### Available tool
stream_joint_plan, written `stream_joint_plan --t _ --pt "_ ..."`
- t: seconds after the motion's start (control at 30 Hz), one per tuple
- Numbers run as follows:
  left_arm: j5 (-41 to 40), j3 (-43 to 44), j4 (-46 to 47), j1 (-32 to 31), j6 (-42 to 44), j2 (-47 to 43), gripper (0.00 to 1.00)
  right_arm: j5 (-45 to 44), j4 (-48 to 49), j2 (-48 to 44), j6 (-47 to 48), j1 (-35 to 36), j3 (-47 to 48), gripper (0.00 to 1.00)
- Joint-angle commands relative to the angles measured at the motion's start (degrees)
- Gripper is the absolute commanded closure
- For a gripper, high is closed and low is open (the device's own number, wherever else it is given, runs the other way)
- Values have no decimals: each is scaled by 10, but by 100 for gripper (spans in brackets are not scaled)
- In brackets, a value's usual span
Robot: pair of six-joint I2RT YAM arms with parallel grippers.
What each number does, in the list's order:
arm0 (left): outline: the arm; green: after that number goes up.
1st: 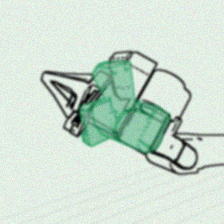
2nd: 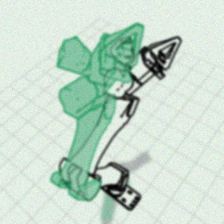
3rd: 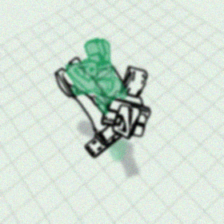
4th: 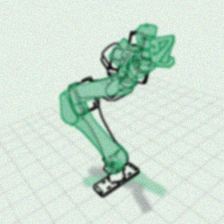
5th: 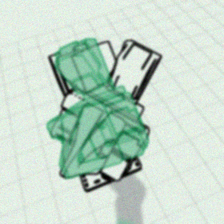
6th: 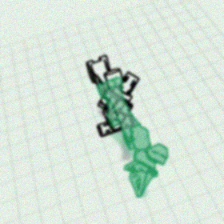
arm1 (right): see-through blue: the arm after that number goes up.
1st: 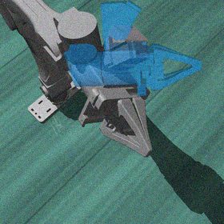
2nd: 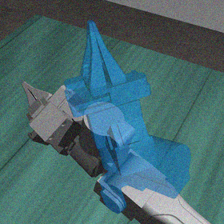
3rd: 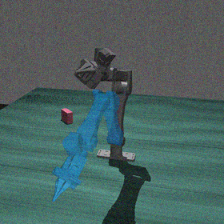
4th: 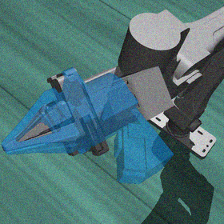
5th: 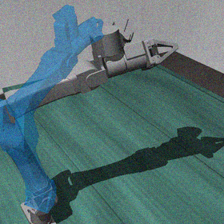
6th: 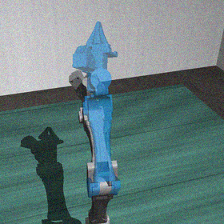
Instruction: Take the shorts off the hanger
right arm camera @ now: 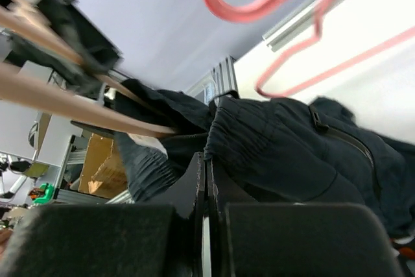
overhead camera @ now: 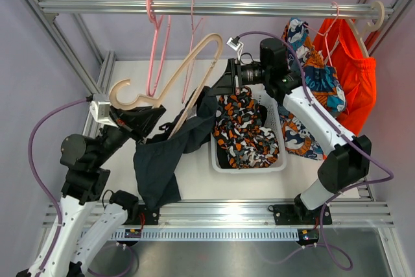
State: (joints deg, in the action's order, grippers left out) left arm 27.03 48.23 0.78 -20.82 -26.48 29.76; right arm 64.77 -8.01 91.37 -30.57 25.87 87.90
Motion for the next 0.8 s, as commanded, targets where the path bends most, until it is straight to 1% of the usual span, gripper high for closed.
stream_joint_plan --t 0.0,0.03,0.13,0.17,0.23,0.27,0.33,0.4,0.43,0.47,0.5,0.53,0.57,0.6,0.63,0.67,0.7,0.73,0.77 --pt "-11 20 150 -3 -35 10 100 -9 -45 16 37 11 -23 100" --pt "-15 17 193 -3 -43 20 100 -9 -45 16 40 16 -27 100" --pt "-40 -3 257 -3 -72 41 100 -11 -68 10 70 53 -32 100" --pt "-55 -8 295 -3 -83 48 100 -16 -80 4 89 66 -33 100" --pt "-65 -14 322 -3 -89 64 100 -30 -89 -3 106 98 -39 100" --pt "-68 -13 338 -3 -91 79 100 -34 -92 -9 115 105 -40 100" --pt "-66 -5 343 -3 -90 92 100 -49 -103 -15 125 108 -42 100" --pt "-59 26 297 -3 -66 96 100 -88 -153 -23 175 106 -27 100" --pt "-57 56 267 -3 -33 94 100 -103 -168 -24 209 107 -23 100" --pt "-58 73 233 -3 -15 90 100 -118 -179 -25 223 106 -21 100" --pt "-62 91 154 -3 6 80 100 -149 -202 -25 241 107 -20 100" --pt "-68 108 111 -3 27 74 100 -165 -213 -23 258 108 -20 100" --pt "-85 127 67 -3 70 69 100 -177 -225 -17 291 108 -20 99" --pt "-98 163 24 -3 91 57 100 -199 -246 -14 307 109 -21 99" --pt "-115 182 -61 -3 111 51 100 -209 -248 -11 328 109 -26 99" --pt "-158 201 -104 -3 148 47 100 -216 -249 -10 354 110 -31 98" --pt "-182 238 -145 -3 164 43 100 -227 -250 -11 369 111 -42 98" --pt "-207 254 -214 -3 178 37 100 -235 -253 -10 380 114 -47 98" --pt "-253 268 -245 -3 202 36 100 -241 -254 -12 403 117 -51 98"
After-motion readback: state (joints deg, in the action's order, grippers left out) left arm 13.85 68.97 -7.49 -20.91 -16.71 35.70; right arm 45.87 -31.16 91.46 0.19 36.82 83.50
